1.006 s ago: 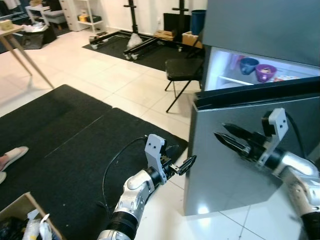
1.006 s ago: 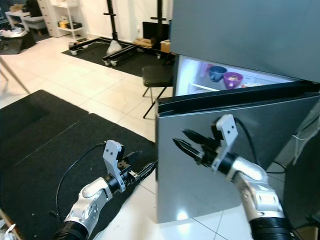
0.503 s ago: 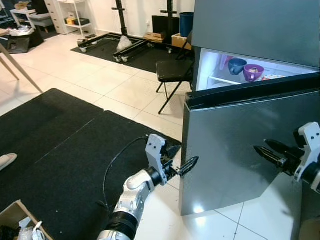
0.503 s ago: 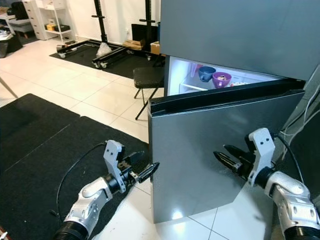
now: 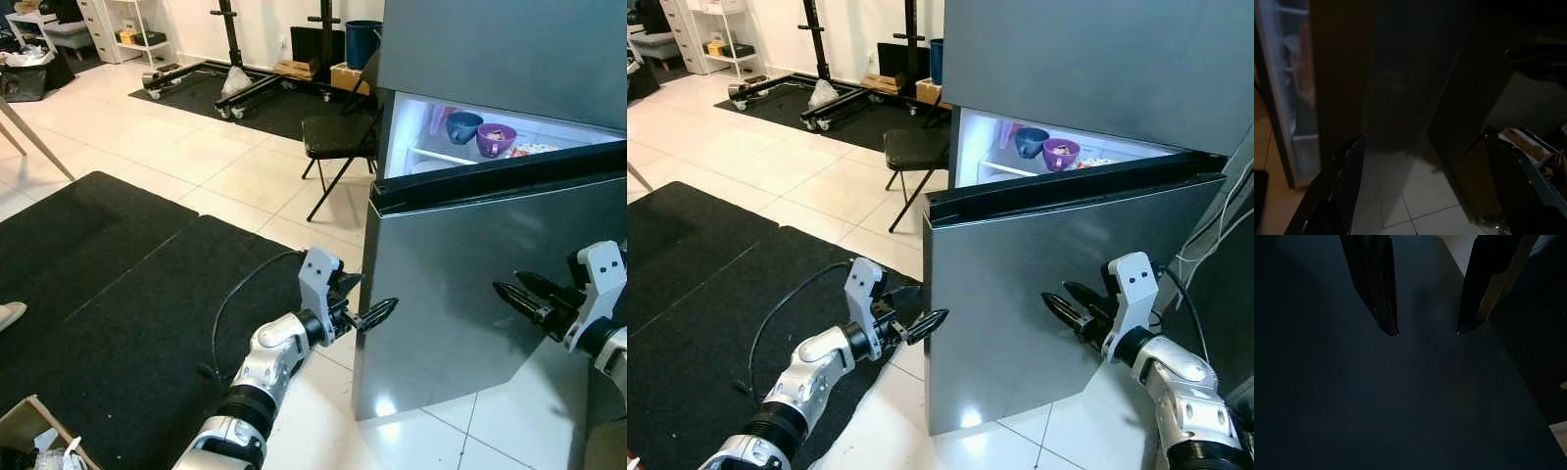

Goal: Restocking fridge

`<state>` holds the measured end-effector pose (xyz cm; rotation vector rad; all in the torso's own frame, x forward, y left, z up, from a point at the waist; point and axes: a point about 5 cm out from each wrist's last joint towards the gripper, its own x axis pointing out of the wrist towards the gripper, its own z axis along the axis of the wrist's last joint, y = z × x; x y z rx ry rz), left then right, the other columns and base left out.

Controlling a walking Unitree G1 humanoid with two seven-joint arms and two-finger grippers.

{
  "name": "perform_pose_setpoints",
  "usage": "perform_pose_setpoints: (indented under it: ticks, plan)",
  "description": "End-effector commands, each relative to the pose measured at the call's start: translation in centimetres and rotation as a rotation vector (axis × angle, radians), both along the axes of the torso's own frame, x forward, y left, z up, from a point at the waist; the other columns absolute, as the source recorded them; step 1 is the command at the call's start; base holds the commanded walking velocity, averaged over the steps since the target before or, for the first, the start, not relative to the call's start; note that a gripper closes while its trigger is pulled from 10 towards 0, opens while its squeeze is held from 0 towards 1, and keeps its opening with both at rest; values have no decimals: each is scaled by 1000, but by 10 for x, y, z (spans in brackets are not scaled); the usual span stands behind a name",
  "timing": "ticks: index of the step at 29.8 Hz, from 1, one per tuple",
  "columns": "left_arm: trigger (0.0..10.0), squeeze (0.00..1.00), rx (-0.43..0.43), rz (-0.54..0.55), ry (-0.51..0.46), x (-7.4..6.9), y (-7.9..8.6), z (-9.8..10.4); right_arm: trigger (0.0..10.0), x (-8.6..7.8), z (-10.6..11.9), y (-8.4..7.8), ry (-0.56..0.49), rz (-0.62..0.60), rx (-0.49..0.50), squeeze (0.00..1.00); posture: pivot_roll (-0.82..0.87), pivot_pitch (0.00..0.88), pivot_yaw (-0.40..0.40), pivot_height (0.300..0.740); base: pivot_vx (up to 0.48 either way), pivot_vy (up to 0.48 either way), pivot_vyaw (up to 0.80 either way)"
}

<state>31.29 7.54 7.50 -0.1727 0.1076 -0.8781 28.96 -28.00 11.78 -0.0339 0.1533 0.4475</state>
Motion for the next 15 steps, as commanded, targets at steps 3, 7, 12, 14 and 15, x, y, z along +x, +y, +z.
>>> perform_pose_setpoints:
  ticks: [3, 7, 12, 14, 15]
  plan:
    - [10000, 0, 10, -4, 30, -6, 6, -11, 10000, 2, 0, 1, -7, 1, -8, 0, -44, 0, 3, 740, 0, 0, 0]
    - [10000, 0, 1, -28, 28, -8, 3, -11, 10000, 5, 1, 2, -12, -1, -8, 0, -43, 0, 3, 740, 0, 0, 0]
    - [10000, 0, -12, -71, 8, -11, -4, -10, 10000, 8, 3, 4, -22, -4, -3, 0, -43, 0, 2, 740, 0, 0, 0]
    - [10000, 0, -15, -90, -2, -13, -8, -9, 10000, 9, 2, 5, -23, -3, -1, 0, -43, 0, 2, 740, 253, 0, 0]
    - [10000, 0, -16, -92, -2, -14, -9, -9, 10000, 9, 2, 5, -23, -2, -1, 0, -43, 0, 2, 740, 255, 0, 0]
